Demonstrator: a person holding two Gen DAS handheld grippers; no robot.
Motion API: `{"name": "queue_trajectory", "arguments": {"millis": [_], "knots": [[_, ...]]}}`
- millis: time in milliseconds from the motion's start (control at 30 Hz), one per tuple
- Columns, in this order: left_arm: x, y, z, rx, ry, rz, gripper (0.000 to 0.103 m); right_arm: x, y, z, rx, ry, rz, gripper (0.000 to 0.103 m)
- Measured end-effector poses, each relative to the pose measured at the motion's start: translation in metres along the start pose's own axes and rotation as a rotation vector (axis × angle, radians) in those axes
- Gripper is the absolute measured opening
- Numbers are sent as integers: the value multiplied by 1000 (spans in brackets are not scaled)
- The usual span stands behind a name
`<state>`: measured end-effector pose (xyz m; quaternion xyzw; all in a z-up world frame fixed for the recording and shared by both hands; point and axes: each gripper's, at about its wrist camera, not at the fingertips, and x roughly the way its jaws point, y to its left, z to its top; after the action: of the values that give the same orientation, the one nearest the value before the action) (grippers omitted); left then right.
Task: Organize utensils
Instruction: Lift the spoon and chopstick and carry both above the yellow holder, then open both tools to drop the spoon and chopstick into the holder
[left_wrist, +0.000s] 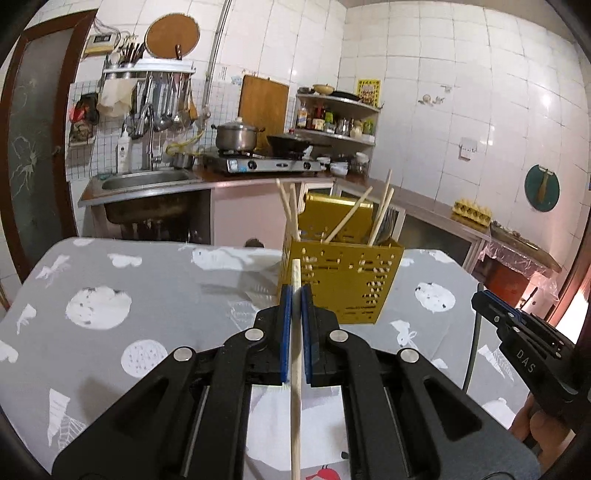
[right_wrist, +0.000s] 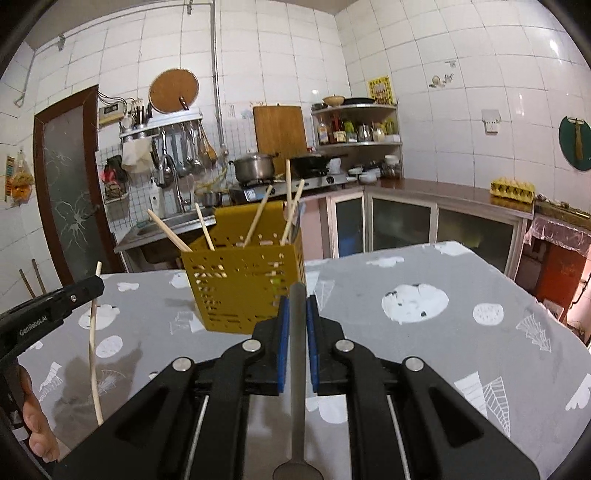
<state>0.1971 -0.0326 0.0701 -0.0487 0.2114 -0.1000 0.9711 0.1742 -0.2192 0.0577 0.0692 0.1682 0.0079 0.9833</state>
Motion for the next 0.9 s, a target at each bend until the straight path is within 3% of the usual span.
{"name": "queue_trajectory", "arguments": {"millis": [200,467,733,900], "knots": [[-8,-8,32,5,-83,-23,4,-2,-1,31,6,-55,25,9],[-3,-31,112,34,-239,-53,4,17,-1,101,-8,-182,37,9],[37,-55,184,21,-402,-45,4,63,7,158,-20,-267,50,9],[83,-69,187,62,-425,-31,4,100,16,170,-11,-285,93,9]]}}
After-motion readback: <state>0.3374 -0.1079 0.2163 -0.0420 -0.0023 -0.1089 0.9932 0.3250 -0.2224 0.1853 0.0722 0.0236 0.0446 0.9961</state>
